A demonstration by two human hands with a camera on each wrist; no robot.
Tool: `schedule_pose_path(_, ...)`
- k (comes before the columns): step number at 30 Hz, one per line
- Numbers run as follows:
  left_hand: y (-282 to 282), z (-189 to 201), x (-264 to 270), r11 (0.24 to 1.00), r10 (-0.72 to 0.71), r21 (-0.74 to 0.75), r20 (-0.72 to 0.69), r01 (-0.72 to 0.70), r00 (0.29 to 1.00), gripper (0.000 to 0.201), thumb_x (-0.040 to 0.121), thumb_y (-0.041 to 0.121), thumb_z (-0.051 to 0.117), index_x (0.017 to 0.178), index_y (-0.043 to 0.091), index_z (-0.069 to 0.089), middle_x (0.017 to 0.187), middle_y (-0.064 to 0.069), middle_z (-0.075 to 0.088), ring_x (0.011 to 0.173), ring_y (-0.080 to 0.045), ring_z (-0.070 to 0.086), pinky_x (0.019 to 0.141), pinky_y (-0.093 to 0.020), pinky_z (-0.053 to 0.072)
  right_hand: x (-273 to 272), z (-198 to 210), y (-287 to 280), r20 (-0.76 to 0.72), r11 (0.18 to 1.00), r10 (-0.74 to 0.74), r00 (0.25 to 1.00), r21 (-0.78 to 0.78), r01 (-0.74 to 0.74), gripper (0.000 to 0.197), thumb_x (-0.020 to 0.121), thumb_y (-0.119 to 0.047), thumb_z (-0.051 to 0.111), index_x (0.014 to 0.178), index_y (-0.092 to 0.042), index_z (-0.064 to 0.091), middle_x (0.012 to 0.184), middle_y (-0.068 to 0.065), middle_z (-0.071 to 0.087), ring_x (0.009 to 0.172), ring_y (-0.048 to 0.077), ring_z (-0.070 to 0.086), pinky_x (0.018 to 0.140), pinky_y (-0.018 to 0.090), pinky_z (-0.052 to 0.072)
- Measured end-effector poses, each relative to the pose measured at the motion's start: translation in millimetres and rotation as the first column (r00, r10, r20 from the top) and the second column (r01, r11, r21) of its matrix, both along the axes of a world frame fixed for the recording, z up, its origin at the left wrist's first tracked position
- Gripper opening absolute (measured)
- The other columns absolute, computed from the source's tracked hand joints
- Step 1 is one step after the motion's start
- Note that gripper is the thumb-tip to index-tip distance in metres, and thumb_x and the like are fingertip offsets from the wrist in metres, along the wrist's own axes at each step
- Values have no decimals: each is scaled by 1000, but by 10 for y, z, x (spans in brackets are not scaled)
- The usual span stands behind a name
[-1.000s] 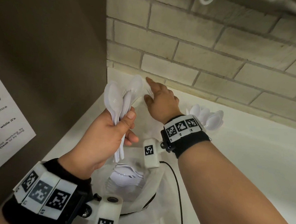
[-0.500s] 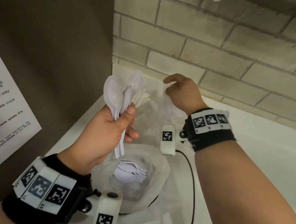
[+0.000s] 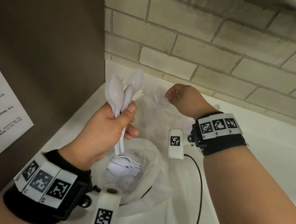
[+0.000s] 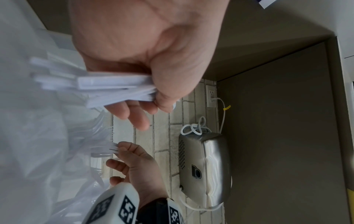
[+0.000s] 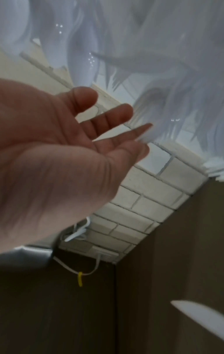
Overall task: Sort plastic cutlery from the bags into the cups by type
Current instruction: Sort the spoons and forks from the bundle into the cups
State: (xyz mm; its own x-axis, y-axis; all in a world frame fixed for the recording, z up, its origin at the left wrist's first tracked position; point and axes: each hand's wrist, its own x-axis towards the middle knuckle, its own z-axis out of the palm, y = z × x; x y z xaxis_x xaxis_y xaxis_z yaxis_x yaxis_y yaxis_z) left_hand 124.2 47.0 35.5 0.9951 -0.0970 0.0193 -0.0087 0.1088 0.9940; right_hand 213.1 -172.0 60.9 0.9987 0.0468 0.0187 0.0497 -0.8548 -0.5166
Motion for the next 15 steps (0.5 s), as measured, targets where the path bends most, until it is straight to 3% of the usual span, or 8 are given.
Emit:
schedule_pose_path(3, 4, 5, -6, 1000, -4, 1, 1, 4, 1000, 16, 91, 34, 53, 98, 22, 61, 77, 2, 57, 58, -14, 65, 57, -25, 54, -87, 87, -73, -65, 998, 10, 998, -67, -14, 21, 84, -24, 68, 104, -24, 65, 107, -8, 63, 94, 6, 59, 69, 9, 41)
schedule_pose_path(5, 7, 12, -4, 1000, -1, -7, -3, 1, 1000, 16, 91, 34, 54, 97, 22, 61, 76, 2, 57, 58, -14, 65, 57, -25, 54, -185, 133, -103, -189, 981, 50, 981, -174, -84, 52, 70, -27, 81, 117, -31, 58, 117, -13, 56, 109, 5, 53, 86, 21, 43)
schedule_pose_path(6, 8, 11, -3, 1000, 0, -10, -4, 0, 1000, 16, 91, 34, 54, 98, 22, 61, 76, 2, 56, 57, -13, 64, 58, -26, 54, -214, 140, -102, -224, 969, 62, 973, -220, -112, 62, 68, -20, 82, 122, -33, 54, 123, -12, 53, 110, 7, 53, 88, 25, 45)
schedule_pose_path(8, 6, 9, 2, 1000, -4, -10, -4, 4, 1000, 16, 91, 34, 54, 98, 21, 61, 76, 2, 57, 57, -13, 64, 58, -26, 55, -228, 133, -86, -205, 959, 75, 976, -255, -127, 62, 71, -2, 70, 125, -28, 52, 130, -7, 52, 94, 10, 59, 74, 22, 50)
schedule_pose_path(10, 2, 5, 3, 1000, -12, -12, -5, 11, 1000, 17, 90, 35, 54, 98, 21, 61, 76, 2, 57, 57, -13, 64, 57, -25, 54, -216, 144, -77, -112, 954, 60, 992, -286, -90, 48, 77, 3, 58, 118, -23, 59, 125, -3, 57, 81, 9, 55, 68, 20, 44)
schedule_pose_path(13, 2, -6, 3, 999, -28, -24, -4, 28, 1000, 20, 87, 37, 55, 98, 22, 62, 76, 2, 57, 59, -13, 65, 57, -25, 53, -168, 219, -46, 79, 958, 16, 997, -285, 7, 27, 86, -6, 54, 108, -18, 65, 107, -3, 64, 83, 11, 57, 72, 19, 39)
schedule_pose_path(15, -2, -19, 5, 998, -45, -47, -12, 45, 999, 27, 80, 41, 57, 97, 22, 63, 75, 2, 59, 63, -13, 66, 60, -25, 53, -139, 243, 4, 102, 961, 11, 995, -275, 18, 22, 91, -14, 53, 108, -18, 66, 102, -2, 65, 83, 13, 57, 71, 19, 39)
